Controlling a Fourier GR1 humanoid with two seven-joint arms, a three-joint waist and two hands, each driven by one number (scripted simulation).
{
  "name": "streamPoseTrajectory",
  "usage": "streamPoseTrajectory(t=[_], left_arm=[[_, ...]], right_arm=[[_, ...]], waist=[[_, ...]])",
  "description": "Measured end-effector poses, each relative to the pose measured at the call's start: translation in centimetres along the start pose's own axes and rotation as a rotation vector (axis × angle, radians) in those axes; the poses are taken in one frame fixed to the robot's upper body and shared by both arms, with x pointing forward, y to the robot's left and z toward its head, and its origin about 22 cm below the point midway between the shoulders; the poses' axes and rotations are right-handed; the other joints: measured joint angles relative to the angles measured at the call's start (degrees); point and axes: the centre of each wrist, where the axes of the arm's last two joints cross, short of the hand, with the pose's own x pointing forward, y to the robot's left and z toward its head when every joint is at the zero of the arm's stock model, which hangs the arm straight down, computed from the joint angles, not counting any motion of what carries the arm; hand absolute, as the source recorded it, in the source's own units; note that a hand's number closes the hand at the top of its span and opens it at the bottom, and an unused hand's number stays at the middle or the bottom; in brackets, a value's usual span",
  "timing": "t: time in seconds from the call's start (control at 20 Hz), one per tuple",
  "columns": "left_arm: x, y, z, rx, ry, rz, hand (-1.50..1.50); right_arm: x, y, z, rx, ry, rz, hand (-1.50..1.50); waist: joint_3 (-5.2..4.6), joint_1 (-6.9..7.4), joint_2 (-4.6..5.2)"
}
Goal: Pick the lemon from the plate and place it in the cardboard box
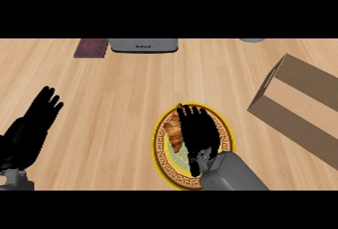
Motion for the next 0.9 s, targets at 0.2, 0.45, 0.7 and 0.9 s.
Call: streamPoseTrajectory(t=[0.2, 0.45, 0.7, 0.9], left_arm=[[0.1, 0.0, -0.5, -0.006, 0.006, 0.001, 0.00], [0.4, 0.3, -0.4, -0.007, 0.003, 0.001, 0.00], [0.0, 0.5, -0.5, -0.008, 0.002, -0.001, 0.00], [-0.3, 0.5, 0.0, -0.005, 0.009, 0.002, 0.00]], right_arm=[[-0.6, 0.8, -1.1, 0.021, 0.008, 0.014, -1.50], [-0.7, 1.2, -1.8, 0.050, 0.019, 0.031, -1.50], [-0.7, 2.1, -2.6, 0.066, 0.030, 0.037, -1.50], [-1.5, 2.4, -3.3, 0.071, 0.035, 0.044, -1.50]], waist=[[-0.01, 0.01, 0.01], [0.00, 0.03, 0.01], [0.00, 0.03, 0.01], [0.00, 0.03, 0.00]])
